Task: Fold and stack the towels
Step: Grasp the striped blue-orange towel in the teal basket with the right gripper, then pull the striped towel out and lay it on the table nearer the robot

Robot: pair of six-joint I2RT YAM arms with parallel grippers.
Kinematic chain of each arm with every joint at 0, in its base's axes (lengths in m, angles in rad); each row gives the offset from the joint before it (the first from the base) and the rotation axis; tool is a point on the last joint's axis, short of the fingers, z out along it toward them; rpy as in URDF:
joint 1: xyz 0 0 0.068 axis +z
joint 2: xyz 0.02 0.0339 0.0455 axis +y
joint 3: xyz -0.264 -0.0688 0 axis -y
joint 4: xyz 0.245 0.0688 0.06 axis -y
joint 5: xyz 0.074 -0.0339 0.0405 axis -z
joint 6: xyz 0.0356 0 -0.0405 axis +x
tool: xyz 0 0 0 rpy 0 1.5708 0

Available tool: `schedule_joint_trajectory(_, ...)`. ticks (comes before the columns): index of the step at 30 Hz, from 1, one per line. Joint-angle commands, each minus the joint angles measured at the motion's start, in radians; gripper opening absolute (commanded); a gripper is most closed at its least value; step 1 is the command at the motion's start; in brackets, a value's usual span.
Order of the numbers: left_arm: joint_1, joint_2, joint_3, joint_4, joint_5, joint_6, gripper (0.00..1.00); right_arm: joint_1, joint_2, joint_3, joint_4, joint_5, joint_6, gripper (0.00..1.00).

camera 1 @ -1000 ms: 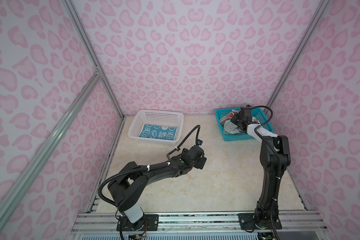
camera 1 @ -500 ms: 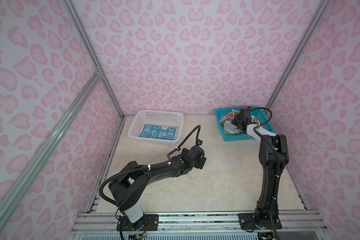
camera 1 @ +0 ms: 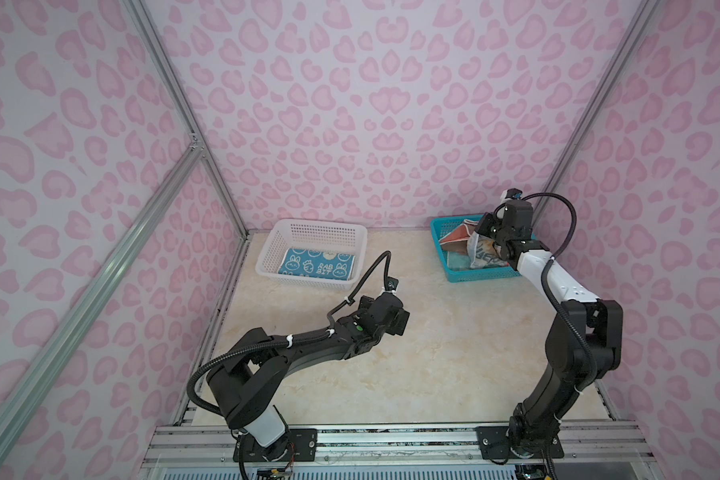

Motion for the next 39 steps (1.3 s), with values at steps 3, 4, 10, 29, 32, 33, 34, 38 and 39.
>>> schedule_joint_trajectory(3,0.004,-0.078,-0.041,0.078,-0.028,-0.026,0.98,0.04,-0.129,-0.011,-0.066,-0.089,-0.107,0.0)
schedule_joint_trajectory(4,0.005,-0.091,-0.048,0.079,-0.031,-0.028,0.98,0.052,-0.158,-0.014,-0.076,-0.092,-0.122,0.0)
schedule_joint_trajectory(10,0.007,-0.165,-0.097,0.09,-0.062,-0.043,0.98,0.135,-0.309,-0.017,-0.12,-0.109,-0.188,0.0)
schedule_joint_trajectory(29,0.021,-0.48,-0.259,0.055,-0.163,-0.043,1.0,0.557,-0.452,-0.009,-0.137,-0.175,-0.316,0.0)
schedule_joint_trajectory(32,0.024,-0.515,-0.27,0.041,-0.177,-0.037,1.0,0.578,-0.433,-0.047,-0.105,-0.179,-0.296,0.0)
schedule_joint_trajectory(33,0.024,-0.527,-0.276,0.039,-0.181,-0.037,1.0,0.582,-0.425,-0.063,-0.092,-0.181,-0.288,0.0)
schedule_joint_trajectory(34,0.025,-0.538,-0.281,0.036,-0.183,-0.036,1.0,0.582,-0.417,-0.076,-0.084,-0.176,-0.278,0.0)
schedule_joint_trajectory(38,0.03,-0.564,-0.289,0.01,-0.182,-0.038,1.0,0.581,-0.378,-0.135,-0.077,-0.153,-0.254,0.0)
schedule_joint_trajectory(39,0.03,-0.568,-0.291,0.003,-0.181,-0.039,1.0,0.581,-0.367,-0.16,-0.069,-0.141,-0.248,0.0)
